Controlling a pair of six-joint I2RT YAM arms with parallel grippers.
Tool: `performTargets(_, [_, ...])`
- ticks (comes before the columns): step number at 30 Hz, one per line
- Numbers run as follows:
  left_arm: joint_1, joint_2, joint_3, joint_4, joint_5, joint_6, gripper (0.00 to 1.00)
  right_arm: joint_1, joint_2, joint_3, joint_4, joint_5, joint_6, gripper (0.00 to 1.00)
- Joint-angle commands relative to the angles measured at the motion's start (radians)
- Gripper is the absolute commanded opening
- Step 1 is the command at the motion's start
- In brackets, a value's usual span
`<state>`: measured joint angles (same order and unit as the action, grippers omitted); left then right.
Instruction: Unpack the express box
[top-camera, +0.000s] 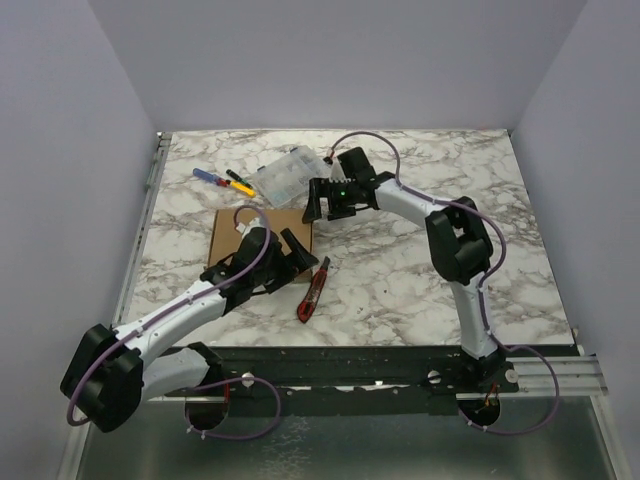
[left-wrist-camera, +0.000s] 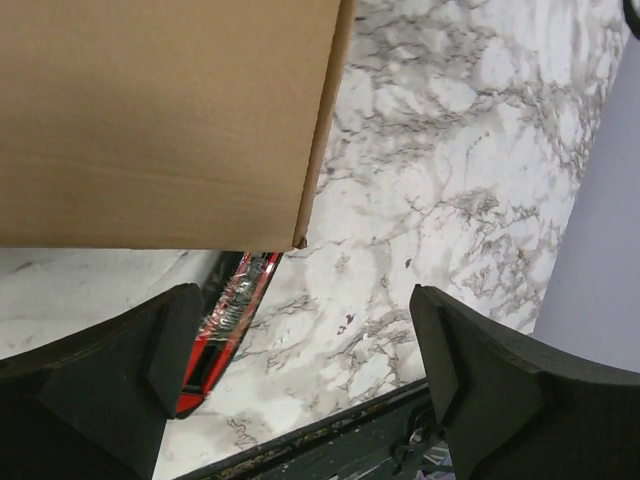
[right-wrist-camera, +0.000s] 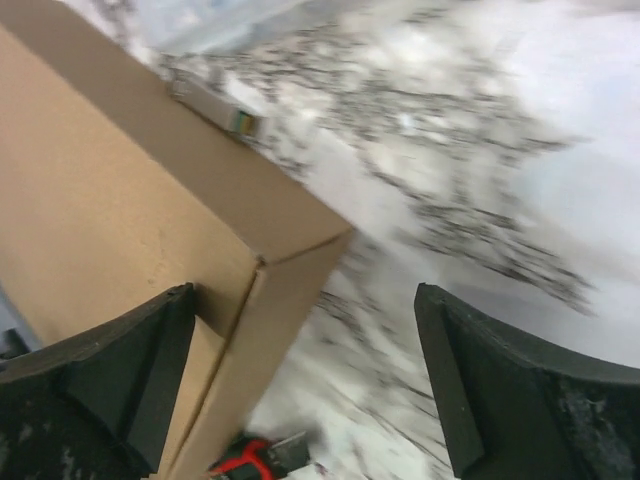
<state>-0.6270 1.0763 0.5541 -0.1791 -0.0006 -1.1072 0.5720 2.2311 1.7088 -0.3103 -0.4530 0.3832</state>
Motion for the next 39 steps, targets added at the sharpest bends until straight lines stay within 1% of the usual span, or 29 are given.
performTargets(1, [-0.004,-0.013,0.095,0.034,-0.001,0.200,0.98,-0.014,-0.107,-0.059,-0.114,0.160,-0.081,1.00])
performTargets(2, [-0.003,-0.039,0.105,0.018,-0.009,0.255,0.99,-0.015,-0.133,-0.086,-0.105,0.180,-0.087,1.00])
performTargets(5, [0.016,-0.127,0.149,-0.069,-0.093,0.402,0.99,-0.014,-0.211,-0.179,-0.051,0.238,-0.093,1.00])
performTargets(9, [0.115,-0.203,0.203,-0.167,-0.144,0.525,0.99,-0.014,-0.293,-0.252,-0.031,0.315,-0.104,1.00])
performTargets(11, [0.199,-0.201,0.232,-0.203,-0.122,0.575,0.99,-0.013,-0.347,-0.320,0.035,0.333,-0.089,1.00])
performTargets(13, [0.309,-0.176,0.256,-0.236,-0.082,0.616,0.99,-0.006,-0.405,-0.410,0.126,0.332,-0.061,1.00])
performTargets(16, [0.482,-0.141,0.270,-0.251,-0.007,0.645,0.99,0.023,-0.495,-0.559,0.258,0.280,-0.038,1.00])
performTargets(17, [0.546,-0.130,0.268,-0.247,-0.001,0.642,0.99,0.038,-0.525,-0.598,0.292,0.262,-0.034,1.00])
performTargets(19, [0.626,-0.118,0.250,-0.232,0.034,0.627,0.99,0.070,-0.553,-0.662,0.362,0.206,-0.045,1.00])
performTargets(21, [0.678,-0.096,0.228,-0.220,0.029,0.609,0.99,0.106,-0.564,-0.688,0.379,0.184,-0.051,0.99])
performTargets(24, [0.713,-0.056,0.195,-0.193,0.043,0.603,0.99,0.164,-0.555,-0.705,0.399,0.198,-0.049,0.98])
performTargets(29, [0.723,-0.023,0.131,-0.110,0.065,0.613,0.99,0.212,-0.521,-0.703,0.427,0.210,-0.003,0.93])
performTargets(32, [0.723,0.030,0.135,-0.087,0.160,0.633,0.99,0.222,-0.515,-0.713,0.435,0.231,0.005,0.90])
performTargets(34, [0.724,0.063,0.138,-0.084,0.167,0.643,0.99,0.224,-0.521,-0.721,0.419,0.251,0.016,0.89])
performTargets(39, [0.723,0.097,0.145,-0.086,0.200,0.668,0.99,0.225,-0.562,-0.785,0.459,0.276,0.034,0.90])
